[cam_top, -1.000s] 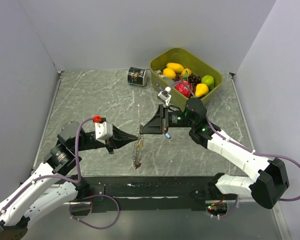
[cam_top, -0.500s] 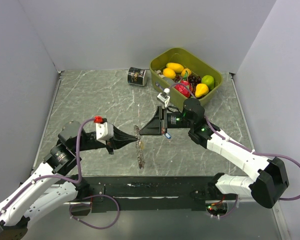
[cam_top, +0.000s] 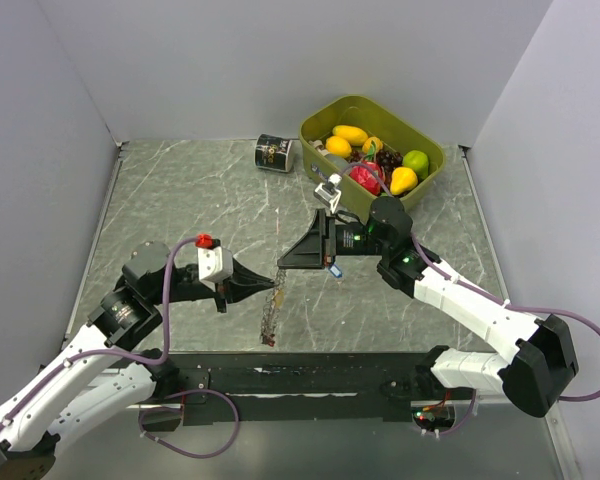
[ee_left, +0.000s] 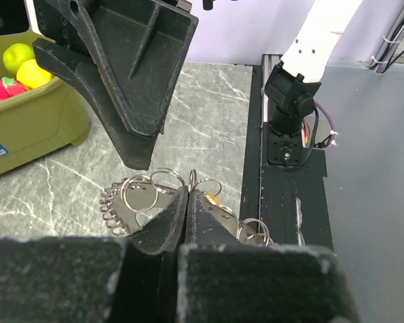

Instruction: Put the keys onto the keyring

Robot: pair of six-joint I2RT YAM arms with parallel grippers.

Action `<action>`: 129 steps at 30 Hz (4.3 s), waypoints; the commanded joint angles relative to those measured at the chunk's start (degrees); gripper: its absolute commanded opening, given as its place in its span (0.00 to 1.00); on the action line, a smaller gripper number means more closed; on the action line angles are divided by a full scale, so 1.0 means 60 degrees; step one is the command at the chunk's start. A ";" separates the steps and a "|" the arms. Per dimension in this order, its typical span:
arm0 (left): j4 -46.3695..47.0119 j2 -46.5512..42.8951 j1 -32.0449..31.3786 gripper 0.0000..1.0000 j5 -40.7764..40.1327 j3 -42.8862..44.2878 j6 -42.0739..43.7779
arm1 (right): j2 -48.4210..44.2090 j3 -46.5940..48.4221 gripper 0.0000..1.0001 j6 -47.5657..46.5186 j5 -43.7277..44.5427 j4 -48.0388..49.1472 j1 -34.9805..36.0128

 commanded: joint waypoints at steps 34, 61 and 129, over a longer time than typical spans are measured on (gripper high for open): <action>0.0547 -0.0400 -0.0030 0.01 -0.0240 0.0477 0.0165 | -0.0236 -0.0067 0.43 -0.1006 0.0192 -0.1268 0.0095; 0.0518 -0.0532 -0.0030 0.01 -0.0357 0.0418 0.0048 | -0.0220 0.0489 0.00 -0.1852 0.0542 -0.1967 0.0388; 0.1793 0.0698 -0.0030 0.40 0.0462 0.0827 -0.1548 | -0.0763 0.2599 0.00 -0.7862 -0.1303 -0.3818 0.0564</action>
